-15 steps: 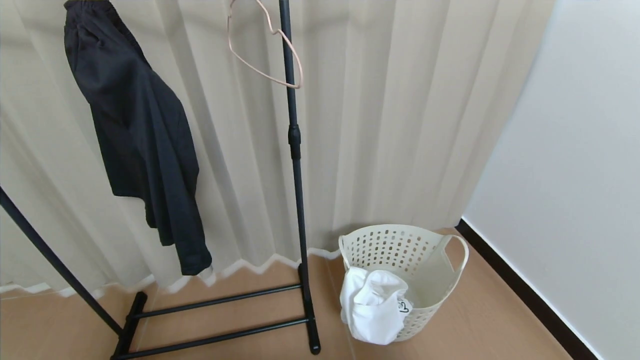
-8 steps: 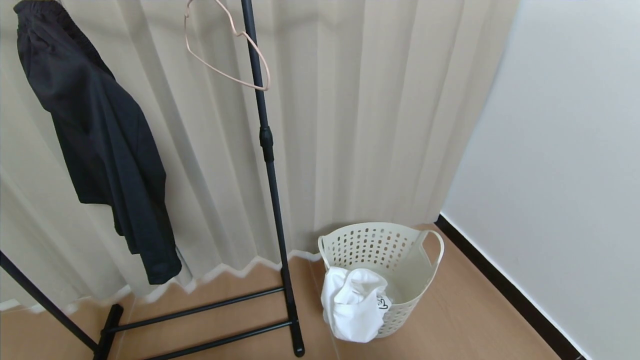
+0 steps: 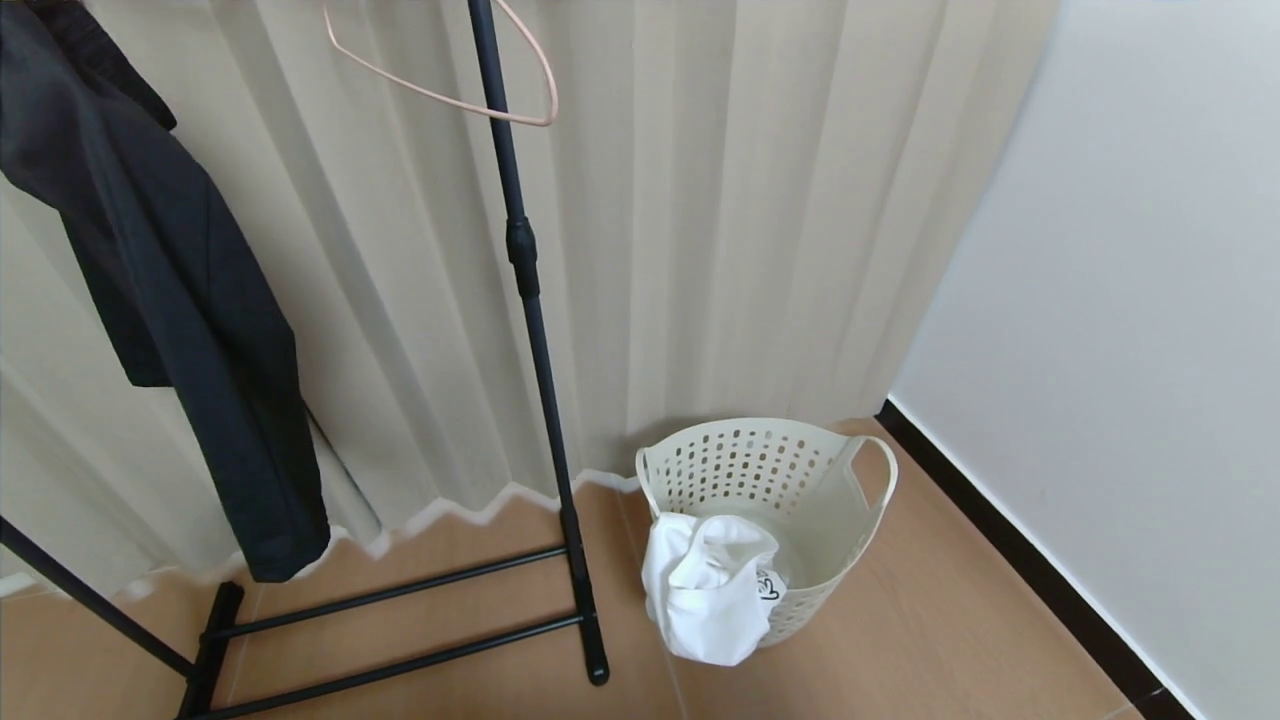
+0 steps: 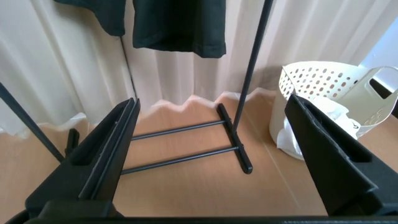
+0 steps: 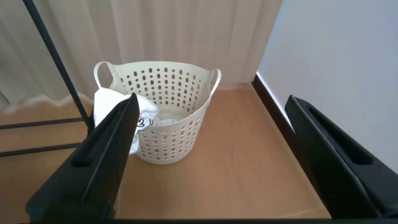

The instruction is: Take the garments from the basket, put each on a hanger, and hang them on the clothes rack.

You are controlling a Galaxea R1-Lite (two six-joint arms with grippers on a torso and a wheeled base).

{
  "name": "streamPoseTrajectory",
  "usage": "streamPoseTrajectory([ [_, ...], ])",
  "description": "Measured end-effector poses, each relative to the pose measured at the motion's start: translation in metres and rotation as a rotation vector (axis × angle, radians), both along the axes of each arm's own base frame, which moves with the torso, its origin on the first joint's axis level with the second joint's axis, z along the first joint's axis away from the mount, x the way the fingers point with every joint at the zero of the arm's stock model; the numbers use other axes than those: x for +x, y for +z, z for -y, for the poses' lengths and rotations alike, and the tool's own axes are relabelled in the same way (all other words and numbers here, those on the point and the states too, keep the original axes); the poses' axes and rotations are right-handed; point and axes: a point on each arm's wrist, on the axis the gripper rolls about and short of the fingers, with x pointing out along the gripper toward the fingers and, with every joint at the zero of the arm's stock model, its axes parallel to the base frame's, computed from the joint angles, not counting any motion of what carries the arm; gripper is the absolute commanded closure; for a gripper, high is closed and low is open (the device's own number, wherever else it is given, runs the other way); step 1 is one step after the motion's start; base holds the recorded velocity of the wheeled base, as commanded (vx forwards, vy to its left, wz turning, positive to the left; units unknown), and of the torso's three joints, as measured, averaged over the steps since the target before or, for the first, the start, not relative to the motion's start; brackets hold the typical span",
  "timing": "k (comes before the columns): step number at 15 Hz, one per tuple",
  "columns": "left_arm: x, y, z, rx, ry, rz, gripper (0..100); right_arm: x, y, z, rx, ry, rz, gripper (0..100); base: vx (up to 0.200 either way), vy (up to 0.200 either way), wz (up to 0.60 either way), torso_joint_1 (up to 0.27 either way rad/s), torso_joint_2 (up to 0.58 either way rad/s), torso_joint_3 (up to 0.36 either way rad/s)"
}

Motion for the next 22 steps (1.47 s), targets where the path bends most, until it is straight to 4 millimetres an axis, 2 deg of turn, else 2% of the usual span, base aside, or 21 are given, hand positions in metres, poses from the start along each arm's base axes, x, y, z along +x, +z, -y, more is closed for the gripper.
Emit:
streamPoseTrajectory([
  [22, 0.0000, 0.0000, -0.0001, -0.004, 0.006, 0.000, 0, 0.0000, -0.0008, -0.0001, -0.010, 0.004, -0.007, 0, 0.000, 0.000, 0.00, 0.003, 0.00, -0.196],
])
